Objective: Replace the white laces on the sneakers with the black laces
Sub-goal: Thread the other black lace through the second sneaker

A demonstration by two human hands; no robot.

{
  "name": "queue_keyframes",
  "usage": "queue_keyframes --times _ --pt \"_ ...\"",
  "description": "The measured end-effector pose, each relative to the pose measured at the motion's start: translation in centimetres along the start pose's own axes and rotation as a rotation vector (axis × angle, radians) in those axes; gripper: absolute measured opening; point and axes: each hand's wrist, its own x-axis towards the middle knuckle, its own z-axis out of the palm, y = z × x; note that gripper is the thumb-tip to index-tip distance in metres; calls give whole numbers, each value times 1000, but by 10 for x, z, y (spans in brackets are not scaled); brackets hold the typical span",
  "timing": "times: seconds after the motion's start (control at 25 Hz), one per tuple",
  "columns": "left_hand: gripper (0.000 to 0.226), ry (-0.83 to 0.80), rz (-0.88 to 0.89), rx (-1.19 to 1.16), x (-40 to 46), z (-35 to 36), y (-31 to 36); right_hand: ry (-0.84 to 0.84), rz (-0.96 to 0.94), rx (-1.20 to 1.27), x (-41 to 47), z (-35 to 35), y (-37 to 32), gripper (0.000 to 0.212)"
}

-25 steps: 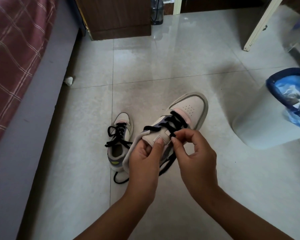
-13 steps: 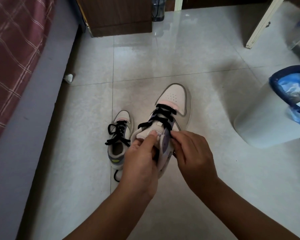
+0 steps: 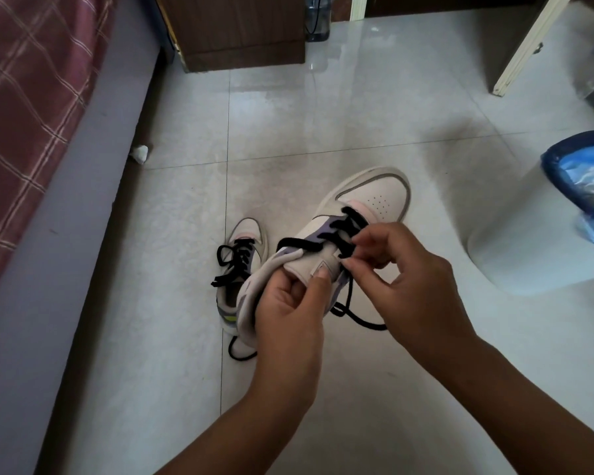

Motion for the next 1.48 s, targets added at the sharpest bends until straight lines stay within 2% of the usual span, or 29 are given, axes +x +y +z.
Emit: queue_keyframes --times 0.2,0.36,0.44,0.52,0.6,0.76,0.92,1.0,1.08,1.2,1.36,1.48 --pt "22 -15 36 -19 0 -6 -5 -98 99 -34 2 -5 -3 24" --pt "22 -101 124 39 1 -7 -7 -26 159 114 -1 -5 -4 28" --pt "23 -158 179 80 1 -6 -6 100 87 100 -8 0 -3 29" --pt "24 -183 179 93 0 -4 -7 207 -38 -6 -13 6 1 20" --pt "22 -194 163 97 -1 -3 -9 241 -139 -99 -16 8 8 12" --pt "18 -213 142 165 -5 -6 -9 273 -313 -191 -16 12 8 17" --pt "18 -138 -8 65 -3 -8 -5 171 -331 -198 -13 17 8 16" --pt "18 -113 -23 50 -2 -10 -3 42 -279 -105 -11 9 13 7" --pt "19 -102 -22 60 -1 -14 -2 -77 -256 -40 -10 1 14 8" --pt "22 -140 -16 84 0 -18 1 -108 -246 -60 -8 -6 10 8" --pt "21 -201 16 119 -1 -18 2 -158 5 -3 -6 -17 0 23" --pt "22 -210 23 124 0 -19 3 -191 70 3 -6 -21 -2 28"
